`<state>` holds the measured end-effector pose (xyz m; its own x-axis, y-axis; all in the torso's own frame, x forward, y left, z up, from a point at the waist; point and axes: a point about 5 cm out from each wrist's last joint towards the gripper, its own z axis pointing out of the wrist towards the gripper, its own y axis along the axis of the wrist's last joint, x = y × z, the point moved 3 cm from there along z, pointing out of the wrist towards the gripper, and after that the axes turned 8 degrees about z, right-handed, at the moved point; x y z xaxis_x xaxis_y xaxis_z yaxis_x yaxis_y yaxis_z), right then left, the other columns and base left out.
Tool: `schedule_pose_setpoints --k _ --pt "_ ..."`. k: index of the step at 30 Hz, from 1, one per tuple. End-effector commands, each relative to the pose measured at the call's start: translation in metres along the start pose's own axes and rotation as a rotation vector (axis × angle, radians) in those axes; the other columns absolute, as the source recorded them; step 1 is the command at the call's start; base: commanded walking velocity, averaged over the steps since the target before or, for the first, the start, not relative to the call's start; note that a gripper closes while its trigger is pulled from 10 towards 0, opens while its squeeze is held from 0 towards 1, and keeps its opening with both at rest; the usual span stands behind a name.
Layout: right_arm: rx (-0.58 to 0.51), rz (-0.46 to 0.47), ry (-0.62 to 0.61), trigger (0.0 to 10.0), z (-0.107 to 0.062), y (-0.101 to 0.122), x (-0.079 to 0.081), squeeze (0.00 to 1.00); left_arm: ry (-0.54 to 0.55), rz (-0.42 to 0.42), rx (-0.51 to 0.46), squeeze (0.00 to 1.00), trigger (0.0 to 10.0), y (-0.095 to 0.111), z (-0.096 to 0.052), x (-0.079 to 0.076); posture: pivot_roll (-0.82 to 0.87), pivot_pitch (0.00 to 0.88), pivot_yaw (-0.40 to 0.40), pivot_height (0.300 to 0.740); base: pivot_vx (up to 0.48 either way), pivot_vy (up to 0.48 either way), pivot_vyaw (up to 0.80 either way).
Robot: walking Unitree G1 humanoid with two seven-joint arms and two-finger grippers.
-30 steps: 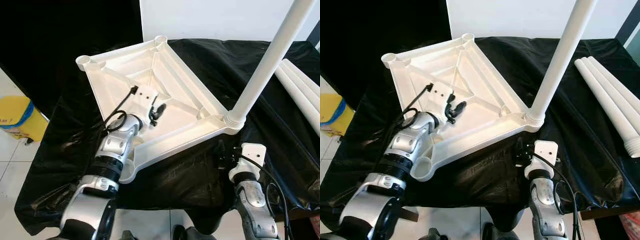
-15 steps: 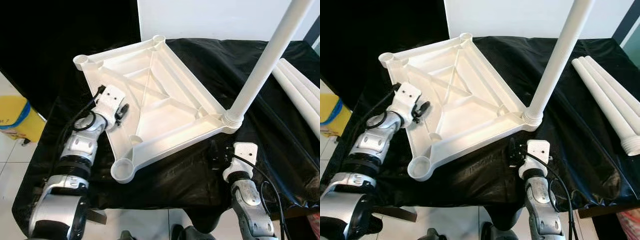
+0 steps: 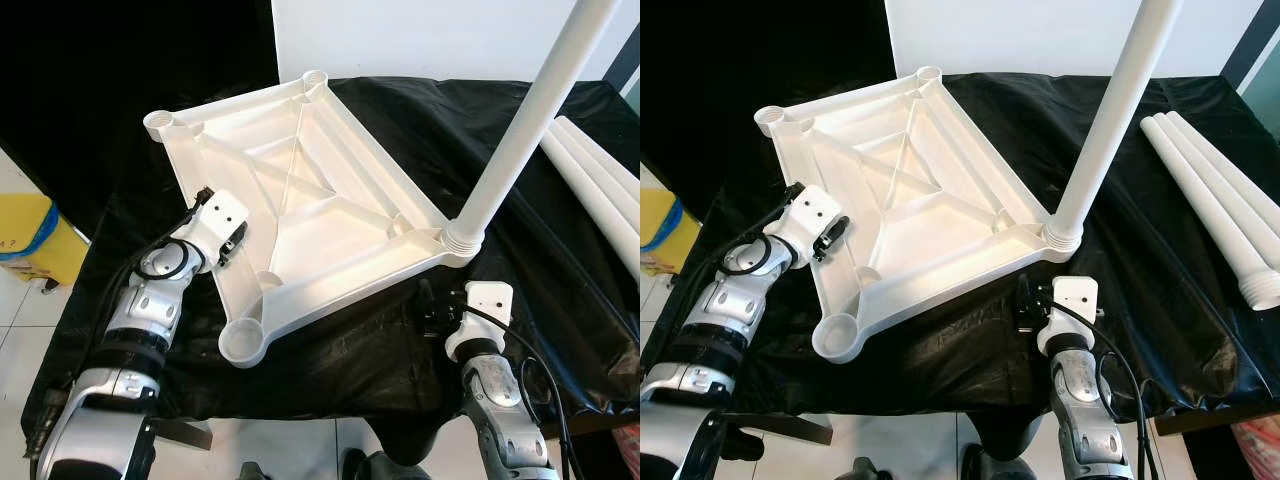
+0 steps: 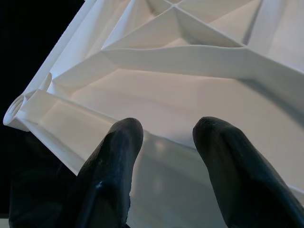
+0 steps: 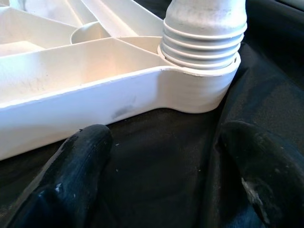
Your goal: Building children table
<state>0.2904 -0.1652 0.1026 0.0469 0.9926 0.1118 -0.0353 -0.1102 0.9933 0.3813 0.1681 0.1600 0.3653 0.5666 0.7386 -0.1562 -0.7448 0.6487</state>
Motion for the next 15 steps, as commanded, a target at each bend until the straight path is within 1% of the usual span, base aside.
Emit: schedule_pose_setpoints --k 1,2,3,4,5,7,8,9,11,12,13,14,15 --pt "0.038 0.006 0.004 10.0 -0.001 -0.008 0.001 0.0 -0.14 -0.013 0.019 0.0 10.0 -0.009 -0.003 -0.021 -0.04 0.134 -0.049 0.74 0.0 0.0 0.0" --pt "0.041 0.006 0.008 10.0 -0.001 -0.009 0.002 0.0 -0.176 -0.03 0.003 0.0 10.0 -0.006 -0.004 -0.028 -0.04 0.137 -0.049 0.74 0.0 0.0 0.0" --pt "0.046 0.007 0.021 10.0 0.002 -0.009 0.004 0.0 -0.252 -0.038 -0.033 0.0 10.0 0.001 -0.008 -0.041 -0.04 0.14 -0.049 0.74 0.0 0.0 0.0" --pt "0.046 0.007 0.021 10.0 0.002 -0.009 0.004 0.0 -0.252 -0.038 -0.033 0.0 10.0 0.001 -0.008 -0.041 -0.04 0.14 -0.049 0.74 0.0 0.0 0.0" --pt "0.049 0.007 0.03 10.0 0.004 -0.01 0.005 0.0 -0.302 -0.041 -0.058 0.0 10.0 0.006 -0.011 -0.05 -0.04 0.14 -0.049 0.74 0.0 0.0 0.0" --pt "0.049 0.007 0.03 10.0 0.004 -0.01 0.005 0.0 -0.302 -0.041 -0.058 0.0 10.0 0.006 -0.011 -0.05 -0.04 0.14 -0.049 0.74 0.0 0.0 0.0" --pt "0.054 0.005 0.042 10.0 0.007 -0.01 0.006 0.0 -0.351 -0.032 -0.082 0.0 10.0 0.01 -0.014 -0.059 -0.04 0.144 -0.046 0.74 0.0 0.0 0.0" --pt "0.058 0.003 0.052 10.0 0.011 -0.01 0.008 0.0 -0.42 -0.02 -0.107 0.0 10.0 0.016 -0.018 -0.073 -0.04 0.148 -0.044 0.74 0.0 0.0 0.0" --pt "0.058 0.003 0.052 10.0 0.011 -0.01 0.008 0.0 -0.42 -0.02 -0.107 0.0 10.0 0.016 -0.018 -0.073 -0.04 0.148 -0.044 0.74 0.0 0.0 0.0" --pt "0.06 0.0 0.065 10.0 0.014 -0.01 0.01 0.0 -0.472 -0.01 -0.126 0.0 10.0 0.021 -0.022 -0.084 -0.04 0.151 -0.042 0.74 0.0 0.0 0.0" --pt "0.06 0.0 0.065 10.0 0.014 -0.01 0.01 0.0 -0.472 -0.01 -0.126 0.0 10.0 0.021 -0.022 -0.084 -0.04 0.151 -0.042 0.74 0.0 0.0 0.0" --pt "0.059 -0.003 0.079 10.0 0.018 -0.009 0.011 0.0 -0.524 -0.001 -0.149 0.0 10.0 0.027 -0.026 -0.097 -0.04 0.15 -0.042 0.74 0.0 0.0 0.0" --pt "0.056 -0.008 0.095 10.0 0.024 -0.007 0.013 0.0 -0.594 0.001 -0.185 0.0 10.0 0.039 -0.032 -0.116 -0.04 0.149 -0.04 0.74 0.0 0.0 0.0"
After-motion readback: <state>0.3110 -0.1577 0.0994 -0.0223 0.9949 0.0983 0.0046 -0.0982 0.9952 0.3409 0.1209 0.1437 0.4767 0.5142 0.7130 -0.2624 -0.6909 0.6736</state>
